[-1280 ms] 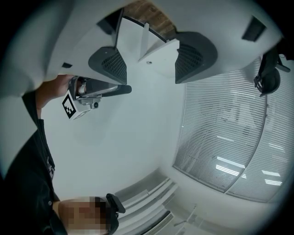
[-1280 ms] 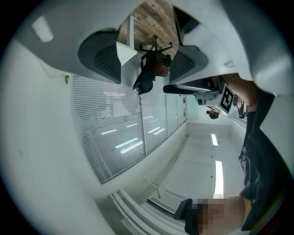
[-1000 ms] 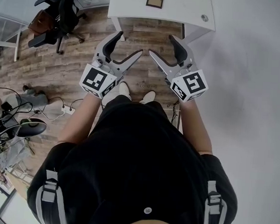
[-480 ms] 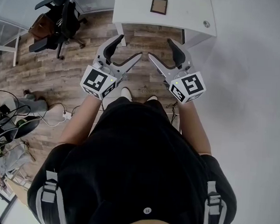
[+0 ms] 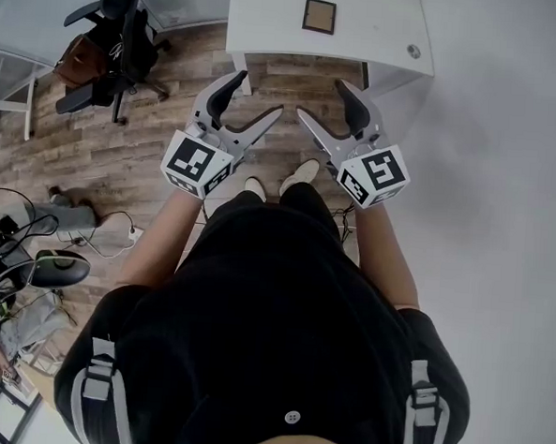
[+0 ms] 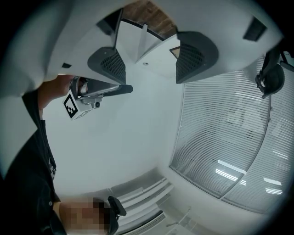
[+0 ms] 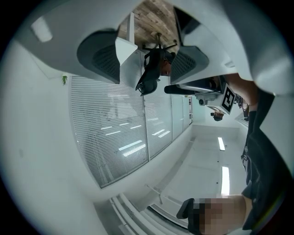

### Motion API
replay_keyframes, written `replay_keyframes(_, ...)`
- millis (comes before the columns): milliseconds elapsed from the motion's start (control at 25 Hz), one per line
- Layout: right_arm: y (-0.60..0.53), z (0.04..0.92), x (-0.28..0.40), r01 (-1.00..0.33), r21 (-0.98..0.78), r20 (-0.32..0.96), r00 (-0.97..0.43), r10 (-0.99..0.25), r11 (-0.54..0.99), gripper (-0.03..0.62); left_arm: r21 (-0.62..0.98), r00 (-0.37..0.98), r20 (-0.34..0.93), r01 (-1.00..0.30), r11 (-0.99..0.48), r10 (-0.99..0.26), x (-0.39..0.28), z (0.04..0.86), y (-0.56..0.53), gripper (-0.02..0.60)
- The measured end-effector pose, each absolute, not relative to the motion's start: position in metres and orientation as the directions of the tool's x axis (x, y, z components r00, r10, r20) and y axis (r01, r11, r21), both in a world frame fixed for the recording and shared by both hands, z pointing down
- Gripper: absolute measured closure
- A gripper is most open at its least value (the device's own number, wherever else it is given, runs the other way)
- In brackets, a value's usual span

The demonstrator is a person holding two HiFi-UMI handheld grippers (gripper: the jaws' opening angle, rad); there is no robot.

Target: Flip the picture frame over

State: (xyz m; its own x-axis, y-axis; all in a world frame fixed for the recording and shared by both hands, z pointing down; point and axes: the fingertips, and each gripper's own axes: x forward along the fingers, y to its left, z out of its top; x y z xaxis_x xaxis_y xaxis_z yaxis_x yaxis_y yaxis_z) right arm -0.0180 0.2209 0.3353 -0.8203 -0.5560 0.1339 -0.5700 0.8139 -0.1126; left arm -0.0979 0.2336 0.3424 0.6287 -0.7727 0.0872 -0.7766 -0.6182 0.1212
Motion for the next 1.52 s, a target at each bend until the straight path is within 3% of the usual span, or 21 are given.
replay_keyframes(1160,-0.012,0.351,0.07,-0.472,-0.147,0.107,-0.881,-0.461,0.869,0.253,0.058,0.518,0.104,-0.855,-0.515,-0.849,-0.012,0.34,0.017,0.244)
replay_keyframes(1520,-0.062,0.368,0.054,-0.487,-0.18,0.13,-0.873,-0.47,0.855,0.253,0.095,0.498,0.131,-0.867,-0.489,-0.857,-0.041,0.362,-0.029,0.245)
